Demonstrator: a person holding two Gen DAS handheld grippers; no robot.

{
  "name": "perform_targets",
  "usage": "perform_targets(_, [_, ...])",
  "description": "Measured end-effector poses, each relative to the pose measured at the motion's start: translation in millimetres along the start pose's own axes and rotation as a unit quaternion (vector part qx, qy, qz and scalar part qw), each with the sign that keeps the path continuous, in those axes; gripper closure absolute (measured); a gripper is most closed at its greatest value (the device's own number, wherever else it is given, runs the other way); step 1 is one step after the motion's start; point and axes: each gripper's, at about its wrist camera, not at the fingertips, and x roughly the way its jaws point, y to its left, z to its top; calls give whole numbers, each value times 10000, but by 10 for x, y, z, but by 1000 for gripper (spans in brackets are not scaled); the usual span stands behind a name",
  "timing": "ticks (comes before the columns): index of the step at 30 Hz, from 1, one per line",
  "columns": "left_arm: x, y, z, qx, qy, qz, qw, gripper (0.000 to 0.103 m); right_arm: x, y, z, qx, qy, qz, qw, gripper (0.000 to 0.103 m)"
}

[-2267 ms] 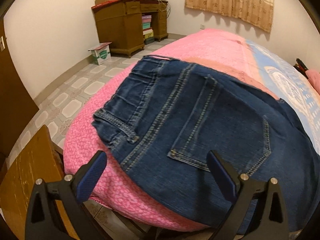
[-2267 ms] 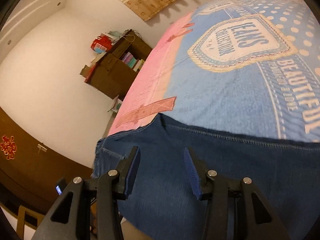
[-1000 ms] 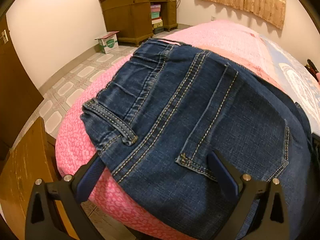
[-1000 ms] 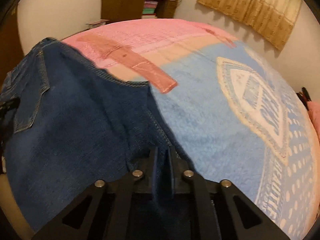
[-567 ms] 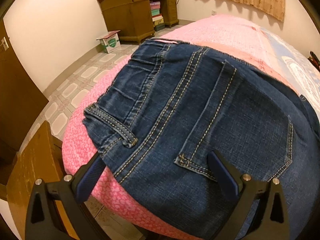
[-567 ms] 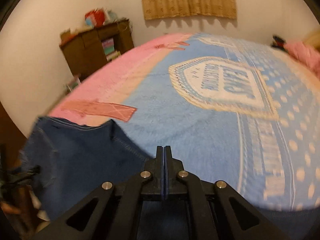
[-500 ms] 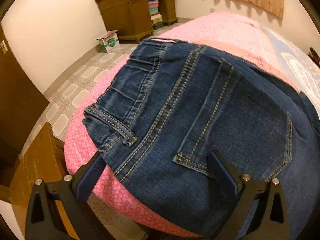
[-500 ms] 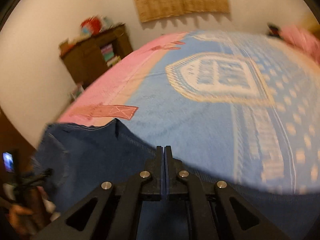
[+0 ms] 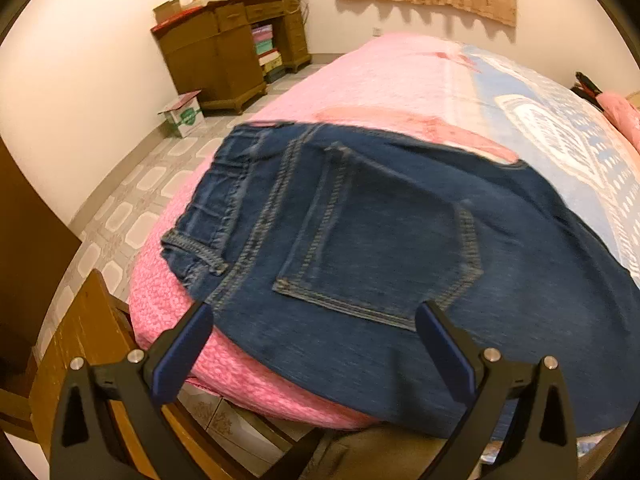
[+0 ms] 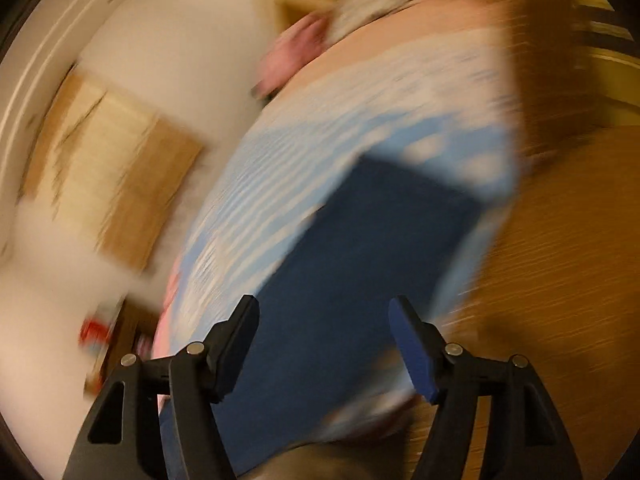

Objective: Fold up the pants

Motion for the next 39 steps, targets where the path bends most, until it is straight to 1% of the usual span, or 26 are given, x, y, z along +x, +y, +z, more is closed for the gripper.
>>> perform_targets(2, [-83, -92, 15, 47, -11, -68, 10000, 0, -104, -312, 121, 401, -263, -100, 9988, 35])
perform_targets(3, [-117, -114, 28, 77, -28, -85, 9999, 0, -130, -463, 179, 601, -397, -69, 9974, 35])
perform_targets(5, [-210, -196, 44, 178, -113, -87, 9997, 0, -100, -647, 288, 881, -509, -104, 9948, 36])
perform_targets(6, [-240, -223, 43, 226, -138, -82, 9996, 0, -45, -701, 337, 951, -492, -13, 9942, 37])
perform_targets(7, [-251, -234, 35, 276, -132, -70, 9995, 0, 25, -698, 396, 881, -465, 71, 9950, 39])
perform_targets(9, [-256, -274, 35, 354, -70, -21, 9993, 0, 115, -662, 491, 585, -451, 179, 9971, 39])
perform_targets(10, [-258, -280, 35, 364, -53, -10, 9993, 0, 206, -610, 542, 422, -411, 119, 9982, 39])
perform_targets(12, [-281, -273, 47, 378, -68, 34, 9993, 0, 358, -560, 610, 54, -364, -222, 9991, 39])
perform_targets(13, [-299, -272, 49, 389, -93, 74, 9992, 0, 431, -528, 638, -139, -337, -295, 9989, 39])
perform_targets(14, [-325, -260, 59, 404, -126, 128, 9990, 0, 530, -487, 687, -453, -280, -440, 9976, 39])
perform_targets(16, [-365, -251, 75, 401, -170, 185, 9989, 0, 669, -466, 732, -869, -199, -558, 9945, 39])
perform_targets(17, [-379, -254, 76, 395, -177, 205, 9989, 0, 694, -464, 729, -953, -156, -565, 9937, 39])
perform_targets(20, [-378, -301, 79, 385, -104, 210, 9990, 0, 935, -566, 742, -978, 222, -424, 9941, 39])
perform_targets(22, [-359, -341, 73, 380, -43, 188, 9991, 0, 997, -548, 693, -1055, 211, -444, 9932, 38])
perform_targets(25, [-330, -431, 62, 444, 31, 161, 9989, 0, 1043, -516, 647, -945, 569, 21, 9939, 38])
perform_targets(27, [-318, -515, 53, 505, 76, 113, 9986, 0, 1091, -406, 571, -1213, 1047, 409, 9862, 46])
perform_targets(28, [-319, -554, 50, 530, 88, 86, 9985, 0, 1122, -334, 536, -1454, 1228, 507, 9804, 54])
perform_targets(29, [-324, -582, 47, 547, 91, 64, 9984, 0, 1137, -261, 495, -1699, 1364, 611, 9741, 58])
perform_targets(30, [-334, -619, 44, 568, 88, 31, 9983, 0, 1150, -219, 476, -1821, 1405, 676, 9708, 58])
perform_targets(31, [-346, -648, 42, 588, 83, 4, 9982, 0, 1175, -222, 495, -1785, 1329, 605, 9730, 58])
perform_targets(33, [-378, -693, 36, 641, 57, -34, 9979, 0, 1261, -352, 577, -1276, 1147, 526, 9838, 58])
perform_targets(34, [-390, -699, 36, 663, 44, -32, 9978, 0, 1288, -444, 598, -949, 1062, 594, 9880, 60])
perform_targets(36, [-399, -689, 32, 669, 34, 3, 9978, 0, 1332, -559, 595, -419, 831, 814, 9923, 60])
perform_targets(37, [-390, -672, 35, 639, 51, 6, 9979, 0, 1341, -560, 580, -364, 742, 820, 9932, 59])
perform_targets(38, [-376, -652, 40, 594, 80, -7, 9982, 0, 1338, -536, 552, -414, 695, 783, 9936, 64])
perform_targets(39, [-363, -632, 50, 535, 121, -42, 9985, 0, 1344, -497, 529, -524, 725, 673, 9937, 74])
